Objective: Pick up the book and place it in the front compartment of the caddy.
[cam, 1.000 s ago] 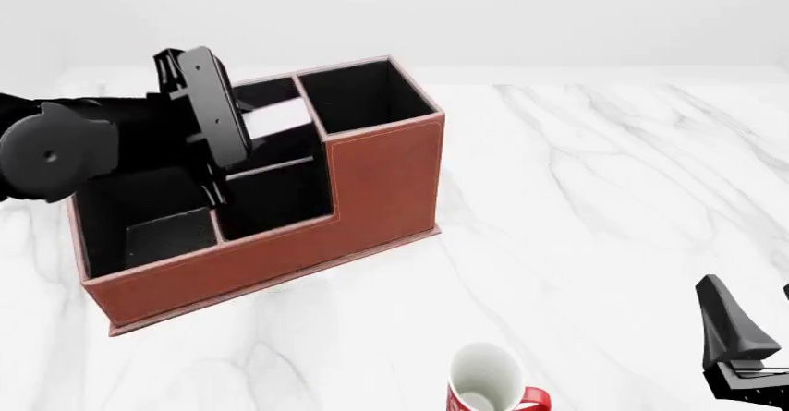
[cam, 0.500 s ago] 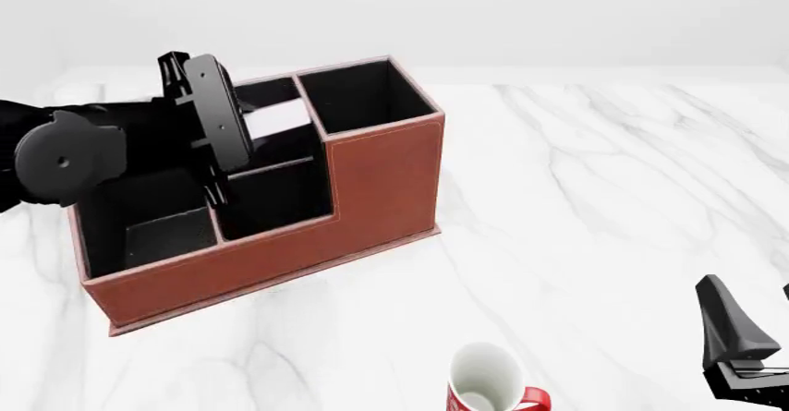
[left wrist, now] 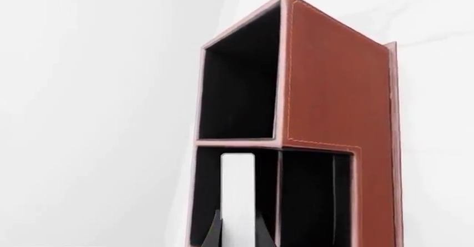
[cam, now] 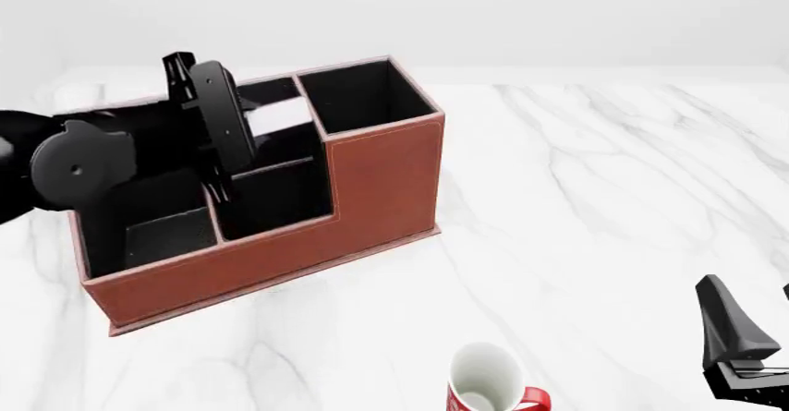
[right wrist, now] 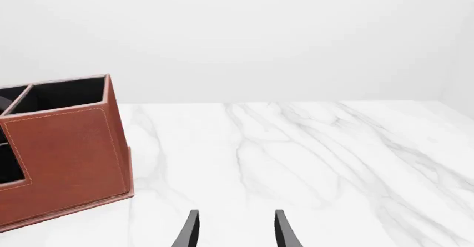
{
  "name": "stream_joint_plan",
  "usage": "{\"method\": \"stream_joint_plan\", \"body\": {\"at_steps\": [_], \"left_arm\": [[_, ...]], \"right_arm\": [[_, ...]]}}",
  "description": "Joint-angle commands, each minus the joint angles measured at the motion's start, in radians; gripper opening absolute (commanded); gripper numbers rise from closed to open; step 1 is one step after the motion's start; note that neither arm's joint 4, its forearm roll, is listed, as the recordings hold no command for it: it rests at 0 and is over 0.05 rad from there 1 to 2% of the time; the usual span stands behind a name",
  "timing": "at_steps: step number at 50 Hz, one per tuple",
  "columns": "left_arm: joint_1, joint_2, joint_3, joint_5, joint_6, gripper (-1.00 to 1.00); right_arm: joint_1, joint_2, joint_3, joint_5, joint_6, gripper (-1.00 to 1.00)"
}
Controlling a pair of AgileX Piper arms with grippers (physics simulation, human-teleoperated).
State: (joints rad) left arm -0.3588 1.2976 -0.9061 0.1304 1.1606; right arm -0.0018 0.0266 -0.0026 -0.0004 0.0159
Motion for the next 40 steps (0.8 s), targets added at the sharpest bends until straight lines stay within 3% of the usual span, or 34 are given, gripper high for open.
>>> {"method": "stream_joint_plan", "body": {"at_steps": [1,40], "left_arm": [[-0.003,0.003,-0.008,-0.041,0.02,-1.0],[0.04,0.177,-0.067,-0.131,-0.017,-1.0]], "right_arm": [[0.0,-0.003,0.0,0.0,-0.002,1.0],[0.0,-0.003,0.0,0.0,-0.002,1.0]]}}
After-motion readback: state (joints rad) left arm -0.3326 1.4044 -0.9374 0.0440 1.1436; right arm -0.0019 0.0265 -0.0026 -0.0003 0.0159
